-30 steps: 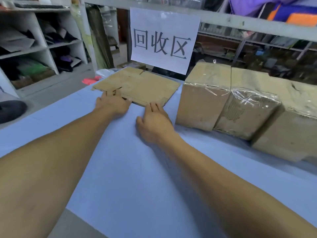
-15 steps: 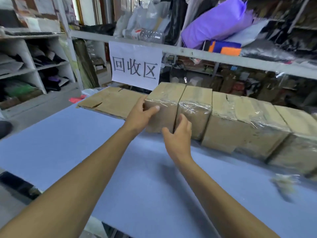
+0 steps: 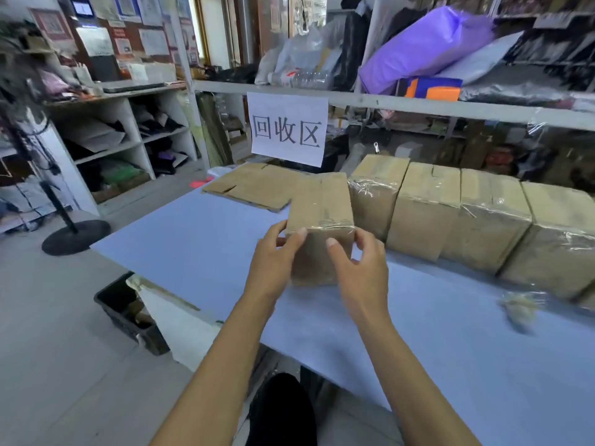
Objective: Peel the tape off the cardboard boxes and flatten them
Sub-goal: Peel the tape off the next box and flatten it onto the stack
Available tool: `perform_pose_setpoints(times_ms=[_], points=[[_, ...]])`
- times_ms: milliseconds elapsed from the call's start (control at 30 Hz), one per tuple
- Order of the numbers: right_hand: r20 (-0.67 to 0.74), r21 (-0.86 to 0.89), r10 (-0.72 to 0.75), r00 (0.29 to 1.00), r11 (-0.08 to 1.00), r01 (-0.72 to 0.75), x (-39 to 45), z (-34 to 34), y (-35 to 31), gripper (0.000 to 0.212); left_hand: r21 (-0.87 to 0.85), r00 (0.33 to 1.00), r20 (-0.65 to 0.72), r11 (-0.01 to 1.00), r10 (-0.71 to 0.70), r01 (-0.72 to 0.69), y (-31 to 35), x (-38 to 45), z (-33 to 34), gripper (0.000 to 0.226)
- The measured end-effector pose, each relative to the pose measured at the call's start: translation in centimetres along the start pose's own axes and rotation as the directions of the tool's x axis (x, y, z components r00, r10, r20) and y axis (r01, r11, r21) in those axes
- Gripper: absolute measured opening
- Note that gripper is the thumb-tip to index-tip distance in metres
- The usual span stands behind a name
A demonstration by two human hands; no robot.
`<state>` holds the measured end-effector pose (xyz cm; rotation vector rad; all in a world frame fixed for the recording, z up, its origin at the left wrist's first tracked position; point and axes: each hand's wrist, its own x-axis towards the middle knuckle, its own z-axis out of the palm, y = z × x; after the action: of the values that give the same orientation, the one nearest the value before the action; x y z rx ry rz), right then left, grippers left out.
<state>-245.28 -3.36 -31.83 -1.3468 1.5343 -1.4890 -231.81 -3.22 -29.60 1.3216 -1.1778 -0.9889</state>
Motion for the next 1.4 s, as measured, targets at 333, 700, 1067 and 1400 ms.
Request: perform_pose_setpoints(times_ms=[333, 700, 1067, 1400], points=[[-0.171, 0.144, -0.061, 0.983, 0.986, 0.086, -12.9, -9.3, -2.9, 0.025, -0.282, 0.979, -0.176, 0.958, -0.103, 0.050, 1.1, -15.9, 5.1, 0.023], [-0.132, -0.009, -0.190, 0.973, 0.982, 0.191, -13.0, -14.4, -0.9, 0.050, 0.073, 0.987, 0.081, 0.986, 0.142, -0.148, 1.1, -16.5, 5.0, 0.064], [-0.114, 0.022, -0.239, 0.964, 0.970, 0.243, -12.1, -16.1, -0.4, 0.032, -0.053, 0.951, -0.158, 0.959, 0.265, -0.277, 1.4, -16.4, 5.4, 0.044], [0.022, -0.005, -0.297, 0.954, 0.955, 0.298, -11.9, -17.9, -0.2, 0.041, 0.028, 0.920, -0.117, 0.927, 0.375, -0.374, 0.5, -15.6, 4.6, 0.039]])
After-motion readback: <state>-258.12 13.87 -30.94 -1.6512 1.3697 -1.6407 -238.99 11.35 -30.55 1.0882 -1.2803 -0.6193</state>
